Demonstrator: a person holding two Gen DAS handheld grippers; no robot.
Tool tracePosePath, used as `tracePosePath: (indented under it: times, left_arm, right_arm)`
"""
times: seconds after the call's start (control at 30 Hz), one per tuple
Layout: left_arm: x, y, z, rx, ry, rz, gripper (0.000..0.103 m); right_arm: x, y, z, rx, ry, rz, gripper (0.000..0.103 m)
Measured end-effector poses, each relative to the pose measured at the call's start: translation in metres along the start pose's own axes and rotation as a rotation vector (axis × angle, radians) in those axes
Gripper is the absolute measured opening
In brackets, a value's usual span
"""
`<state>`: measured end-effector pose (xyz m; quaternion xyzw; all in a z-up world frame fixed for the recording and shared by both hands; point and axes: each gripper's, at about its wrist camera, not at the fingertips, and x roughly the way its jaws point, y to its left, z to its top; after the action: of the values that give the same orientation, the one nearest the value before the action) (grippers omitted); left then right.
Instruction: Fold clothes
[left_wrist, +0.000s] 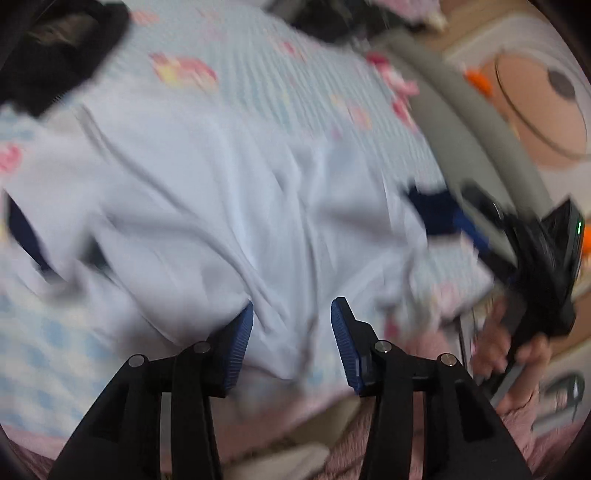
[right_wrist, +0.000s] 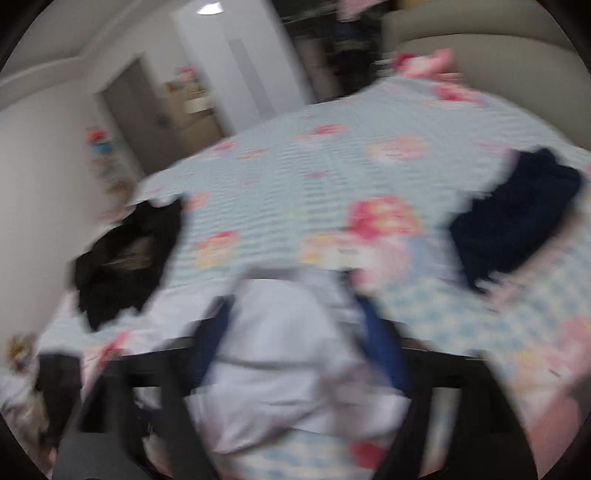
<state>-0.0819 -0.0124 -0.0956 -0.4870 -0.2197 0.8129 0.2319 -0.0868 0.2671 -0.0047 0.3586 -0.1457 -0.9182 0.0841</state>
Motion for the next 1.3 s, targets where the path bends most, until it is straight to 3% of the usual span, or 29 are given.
tracePosePath:
  times: [0.07,0.13,0.2,0.23,0.27,0.3,0.43,0.5,0.6,0.67,0.73,0.8,0.87,0.9,0.93,1.0,1.03,1.07,1.1,1.13,1.17,1.2,1.23,1.3]
  left_arm:
    - [-0.011,0.010,0.019,-0.013,-0.084,0.052,0.046]
    - [-0.019,0.022,0.040,-0.019,-0.160,0.099,0.046]
    - [-0.021,0.031,0.058,-0.007,-0.220,0.180,0.047]
    - [-0.015,0.037,0.066,-0.007,-0.211,0.200,0.048]
    - [-0.009,0.043,0.073,-0.007,-0.203,0.219,0.048]
    - [-0.002,0.048,0.079,-0.009,-0.185,0.237,0.048]
    - [0.059,0.063,0.053,-0.070,0.081,0.269,0.048]
    - [0.058,0.065,0.025,-0.048,0.120,0.309,0.046]
    - [0.035,0.057,0.005,-0.021,0.164,0.274,0.045]
    - [0.021,0.051,0.006,-0.002,0.190,0.250,0.044]
    - [0.002,0.042,0.025,0.047,0.098,0.235,0.047]
    - [-0.014,0.036,0.048,0.085,-0.017,0.247,0.055]
    - [-0.015,0.036,0.079,0.108,-0.133,0.292,0.063]
    - [-0.011,0.039,0.095,0.119,-0.169,0.313,0.073]
    - [0.003,0.046,0.106,0.120,-0.136,0.342,0.081]
    - [0.033,0.061,0.128,0.116,-0.058,0.398,0.082]
    - [0.054,0.073,0.132,0.091,0.050,0.412,0.082]
    - [0.073,0.085,0.130,0.059,0.147,0.399,0.080]
    - [0.082,0.089,0.124,0.053,0.194,0.391,0.068]
    - [0.090,0.092,0.117,0.053,0.230,0.386,0.049]
    - [0.087,0.087,0.112,0.087,0.210,0.395,0.041]
    - [0.081,0.080,0.110,0.119,0.184,0.390,0.021]
    - [0.074,0.072,0.110,0.147,0.156,0.385,0.012]
    - [0.052,0.053,0.135,0.160,0.074,0.363,0.008]
  right_arm:
    - [0.030,0.026,0.005,-0.108,0.071,0.046,0.085]
    - [0.065,0.044,0.006,-0.182,0.104,0.013,0.077]
    - [0.101,0.053,0.004,-0.228,0.163,-0.038,0.054]
    - [0.118,0.054,0.002,-0.240,0.201,-0.061,0.035]
    - [0.128,0.047,-0.005,-0.223,0.241,-0.069,0.026]
    - [0.137,0.041,-0.013,-0.205,0.280,-0.075,0.023]
    - [0.128,0.012,-0.068,-0.167,0.363,-0.046,0.020]
    - [0.112,0.002,-0.095,-0.168,0.384,-0.037,0.013]
    - [0.085,-0.013,-0.106,-0.110,0.409,0.013,0.010]
    - [0.072,-0.011,-0.096,-0.100,0.459,0.041,0.014]
    - [0.059,0.001,-0.075,-0.143,0.424,0.083,0.018]
    - [0.050,0.016,-0.044,-0.191,0.332,0.106,0.035]
    - [0.066,0.024,-0.016,-0.227,0.273,0.067,0.075]
    - [0.083,0.026,-0.004,-0.242,0.265,0.030,0.081]
    - [0.099,0.028,0.008,-0.257,0.257,-0.008,0.088]
    - [0.132,0.032,0.032,-0.287,0.240,-0.084,0.092]
    - [0.149,0.033,0.043,-0.301,0.240,-0.120,0.092]
    - [0.176,0.025,0.040,-0.304,0.344,-0.139,0.092]
    - [0.202,0.016,0.035,-0.305,0.447,-0.154,0.092]
    - [0.213,0.009,0.025,-0.286,0.530,-0.132,0.081]
    - [0.223,0.002,0.015,-0.269,0.605,-0.108,0.062]
    - [0.213,0.005,0.014,-0.283,0.574,-0.075,0.051]
    - [0.203,0.008,0.014,-0.297,0.544,-0.043,0.020]
    - [0.184,0.015,0.025,-0.334,0.501,-0.032,0.012]
